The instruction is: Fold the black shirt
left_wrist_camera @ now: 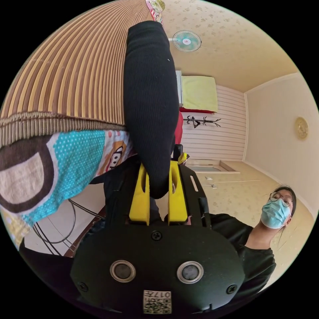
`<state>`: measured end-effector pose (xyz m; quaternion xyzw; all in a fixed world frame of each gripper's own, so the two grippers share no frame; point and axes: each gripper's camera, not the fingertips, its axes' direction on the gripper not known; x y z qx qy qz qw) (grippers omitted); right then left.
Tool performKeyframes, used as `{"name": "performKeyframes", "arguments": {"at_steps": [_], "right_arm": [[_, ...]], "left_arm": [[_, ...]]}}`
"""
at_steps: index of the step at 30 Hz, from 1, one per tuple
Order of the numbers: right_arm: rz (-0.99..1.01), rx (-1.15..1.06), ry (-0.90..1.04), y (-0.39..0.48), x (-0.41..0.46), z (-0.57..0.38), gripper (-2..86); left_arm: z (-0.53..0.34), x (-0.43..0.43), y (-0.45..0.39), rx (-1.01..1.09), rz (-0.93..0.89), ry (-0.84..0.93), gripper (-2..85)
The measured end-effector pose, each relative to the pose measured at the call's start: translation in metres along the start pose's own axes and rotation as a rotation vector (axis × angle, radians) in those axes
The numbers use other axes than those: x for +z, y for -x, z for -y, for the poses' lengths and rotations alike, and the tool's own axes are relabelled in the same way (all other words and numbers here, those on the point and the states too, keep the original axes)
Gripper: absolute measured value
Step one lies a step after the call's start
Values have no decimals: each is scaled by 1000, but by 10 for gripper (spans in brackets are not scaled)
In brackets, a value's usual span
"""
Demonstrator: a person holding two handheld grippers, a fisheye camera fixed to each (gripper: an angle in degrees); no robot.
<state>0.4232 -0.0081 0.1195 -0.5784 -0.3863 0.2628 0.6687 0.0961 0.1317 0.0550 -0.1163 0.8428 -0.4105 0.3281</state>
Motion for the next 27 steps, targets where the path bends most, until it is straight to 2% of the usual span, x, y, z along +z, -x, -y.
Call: {"name": "performKeyframes", "arguments": {"at_steps": [7, 13, 17, 20, 27], "right_arm": [[-33, 58, 84, -28, -20, 40, 256], [107, 70, 75, -48, -57, 39, 260], [353, 60, 45, -67, -63, 28, 255], [572, 41, 20, -79, -64, 22, 253], [823, 5, 42, -96, -48, 12, 233]], "left_arm": [[-8, -25, -7, -50, -31, -55, 85], [-17, -33, -21, -76, -158, -70, 82], [-29, -34, -48, -94, -264, -116, 80], [-35, -37, -76, -67, -267, -117, 80], [-55, -47, -97, -55, -291, -134, 80]]}}
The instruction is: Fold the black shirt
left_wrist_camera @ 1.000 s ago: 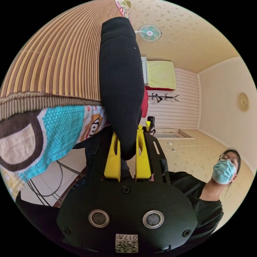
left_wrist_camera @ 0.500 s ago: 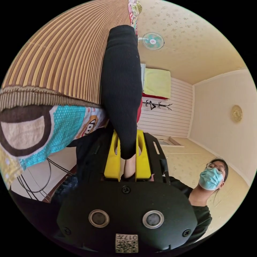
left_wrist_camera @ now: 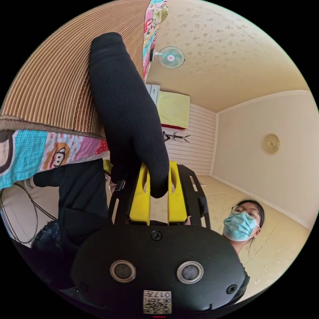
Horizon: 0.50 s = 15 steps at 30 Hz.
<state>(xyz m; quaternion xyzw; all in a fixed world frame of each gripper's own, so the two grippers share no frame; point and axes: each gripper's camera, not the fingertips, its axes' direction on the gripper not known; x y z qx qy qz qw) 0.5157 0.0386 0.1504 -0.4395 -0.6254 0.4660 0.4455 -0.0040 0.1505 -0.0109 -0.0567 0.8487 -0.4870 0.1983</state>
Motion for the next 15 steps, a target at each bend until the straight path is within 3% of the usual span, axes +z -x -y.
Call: {"name": "performKeyframes", "arguments": {"at_steps": [6, 15], "right_arm": [[-158, -107, 33, 19, 12, -27, 110], [-424, -253, 305, 30, 137, -37, 84]], "left_arm": [[-31, -15, -19, 68, -28, 21, 81], [-82, -63, -77, 269, -13, -10, 85]]}}
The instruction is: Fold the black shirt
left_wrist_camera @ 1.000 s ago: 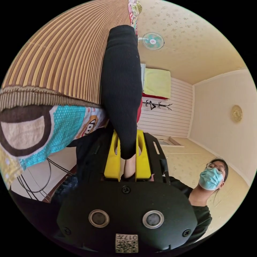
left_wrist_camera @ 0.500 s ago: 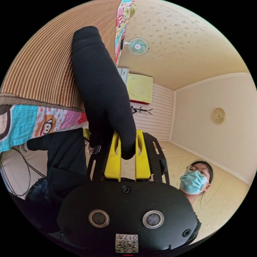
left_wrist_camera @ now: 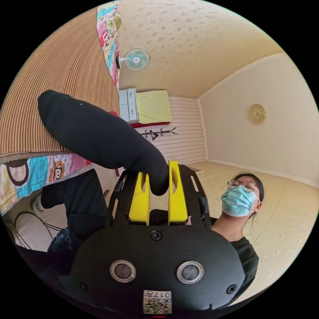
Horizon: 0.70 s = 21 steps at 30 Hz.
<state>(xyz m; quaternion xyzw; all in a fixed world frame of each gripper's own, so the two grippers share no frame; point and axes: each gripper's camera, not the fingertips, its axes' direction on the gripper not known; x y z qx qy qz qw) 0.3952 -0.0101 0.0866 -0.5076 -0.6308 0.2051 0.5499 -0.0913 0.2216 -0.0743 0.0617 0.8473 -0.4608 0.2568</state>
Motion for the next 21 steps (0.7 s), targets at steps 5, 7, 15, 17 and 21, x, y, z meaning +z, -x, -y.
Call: {"name": "performKeyframes", "arguments": {"at_steps": [5, 7, 15, 17, 21], "right_arm": [[-143, -86, 131, -2, 88, 51, 78], [-213, -142, 164, 9, 132, 80, 75], [-441, -731, 126, 100, 387, 130, 71], [-457, -822, 71, 88, 448, 116, 72], [-350, -675, -48, -22, 575, 93, 77]], "left_arm": [[-1, -52, -14, 15, -11, -84, 79], [16, -76, -33, 82, -20, -79, 79], [57, -208, -186, 473, -58, -53, 79], [45, -246, -211, 494, -10, -122, 82], [-16, -332, -230, 417, 298, -367, 99]]}}
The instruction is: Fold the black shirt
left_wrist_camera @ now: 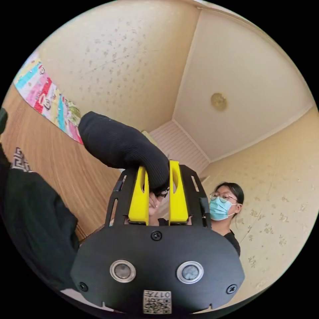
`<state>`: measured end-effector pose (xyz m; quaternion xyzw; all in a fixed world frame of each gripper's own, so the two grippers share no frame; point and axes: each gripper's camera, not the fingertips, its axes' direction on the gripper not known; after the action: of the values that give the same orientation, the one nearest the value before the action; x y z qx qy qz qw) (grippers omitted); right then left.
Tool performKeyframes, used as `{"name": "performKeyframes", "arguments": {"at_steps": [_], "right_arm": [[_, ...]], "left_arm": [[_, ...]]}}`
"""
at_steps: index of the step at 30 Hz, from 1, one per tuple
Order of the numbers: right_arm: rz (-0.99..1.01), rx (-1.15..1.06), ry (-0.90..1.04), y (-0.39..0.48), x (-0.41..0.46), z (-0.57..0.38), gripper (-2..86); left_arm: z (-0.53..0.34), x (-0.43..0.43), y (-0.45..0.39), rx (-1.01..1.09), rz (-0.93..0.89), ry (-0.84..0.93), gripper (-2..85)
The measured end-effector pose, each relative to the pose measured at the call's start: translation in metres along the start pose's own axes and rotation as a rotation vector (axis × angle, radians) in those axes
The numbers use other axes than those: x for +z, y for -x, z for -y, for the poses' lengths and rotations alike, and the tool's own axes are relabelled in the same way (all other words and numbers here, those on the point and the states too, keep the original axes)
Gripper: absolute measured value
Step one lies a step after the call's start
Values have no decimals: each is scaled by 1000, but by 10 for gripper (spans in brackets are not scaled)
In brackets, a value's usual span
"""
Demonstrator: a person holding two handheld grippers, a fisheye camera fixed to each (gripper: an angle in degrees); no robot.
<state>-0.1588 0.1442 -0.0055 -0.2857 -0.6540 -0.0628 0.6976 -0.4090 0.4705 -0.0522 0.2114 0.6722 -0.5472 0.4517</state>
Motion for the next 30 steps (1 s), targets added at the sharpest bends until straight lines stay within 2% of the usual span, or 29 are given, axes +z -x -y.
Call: {"name": "performKeyframes", "arguments": {"at_steps": [2, 4, 6, 8, 14, 18, 21, 25, 26, 27, 30], "right_arm": [[65, 134, -3, -26, 74, -49, 80], [84, 264, 92, -49, 154, -106, 81], [76, 444, 343, -71, 247, -180, 83], [48, 499, 434, -76, 280, -221, 86], [92, 401, 407, -71, 292, -246, 112], [189, 364, 541, -70, 291, -238, 136], [306, 369, 580, -71, 265, -244, 132], [413, 220, 598, -64, 206, -253, 55], [410, 166, 592, -64, 183, -251, 35], [378, 129, 575, -65, 157, -245, 22], [206, 38, 469, -64, 72, -225, 9]], "left_arm": [[-27, -44, 5, -62, 196, -87, 108], [-68, -82, 14, -179, 425, -195, 122], [-120, -102, 35, -377, 719, -165, 174], [-159, -105, 39, -378, 780, -161, 193], [-265, -99, 18, -277, 708, -405, 148], [-316, -58, -12, -191, 788, -583, 142], [-340, -18, -33, -125, 839, -646, 142], [-353, 33, -56, -4, 868, -613, 119], [-357, 53, -63, 31, 887, -592, 83], [-361, 78, -69, 87, 889, -556, 26], [-364, 155, -67, 146, 825, -380, -3]]}}
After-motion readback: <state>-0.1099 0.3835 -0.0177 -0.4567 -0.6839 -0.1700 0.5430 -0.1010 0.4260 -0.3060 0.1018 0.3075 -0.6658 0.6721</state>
